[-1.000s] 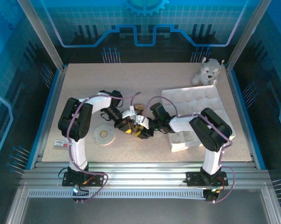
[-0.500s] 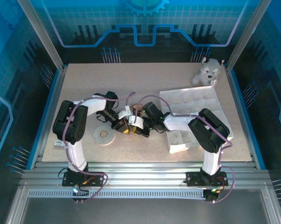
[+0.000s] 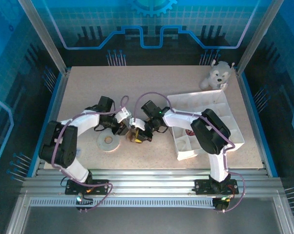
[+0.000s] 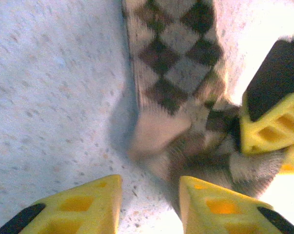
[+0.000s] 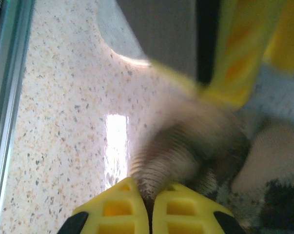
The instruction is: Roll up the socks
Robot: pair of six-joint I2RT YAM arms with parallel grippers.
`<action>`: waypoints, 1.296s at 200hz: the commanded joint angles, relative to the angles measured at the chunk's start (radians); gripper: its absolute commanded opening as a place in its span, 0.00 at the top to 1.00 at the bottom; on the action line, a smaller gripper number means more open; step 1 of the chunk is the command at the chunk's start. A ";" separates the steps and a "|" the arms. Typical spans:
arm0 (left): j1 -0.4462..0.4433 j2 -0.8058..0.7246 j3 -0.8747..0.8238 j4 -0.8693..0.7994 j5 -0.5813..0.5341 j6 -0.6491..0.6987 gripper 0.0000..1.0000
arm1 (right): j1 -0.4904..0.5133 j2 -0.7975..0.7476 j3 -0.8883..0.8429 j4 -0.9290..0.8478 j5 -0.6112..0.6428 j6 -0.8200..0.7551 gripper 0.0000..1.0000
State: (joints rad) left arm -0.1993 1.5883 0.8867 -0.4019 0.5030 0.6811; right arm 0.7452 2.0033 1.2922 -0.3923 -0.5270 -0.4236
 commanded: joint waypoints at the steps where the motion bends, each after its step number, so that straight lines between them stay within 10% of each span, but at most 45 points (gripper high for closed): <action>1: -0.007 -0.120 -0.037 0.101 0.081 -0.055 0.65 | -0.048 0.073 0.015 -0.115 0.029 0.152 1.00; 155: -0.007 -0.220 -0.136 0.177 -0.034 -0.788 0.62 | -0.101 0.170 0.109 -0.230 0.109 0.393 0.98; 259: -0.095 -0.010 -0.133 0.289 -0.035 -0.845 0.56 | -0.072 0.150 0.070 -0.213 0.283 0.440 0.85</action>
State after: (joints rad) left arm -0.2768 1.5490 0.7345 -0.1429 0.4671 -0.1375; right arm 0.6758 2.0922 1.4204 -0.5388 -0.4675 -0.0063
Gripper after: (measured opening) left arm 0.433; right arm 0.154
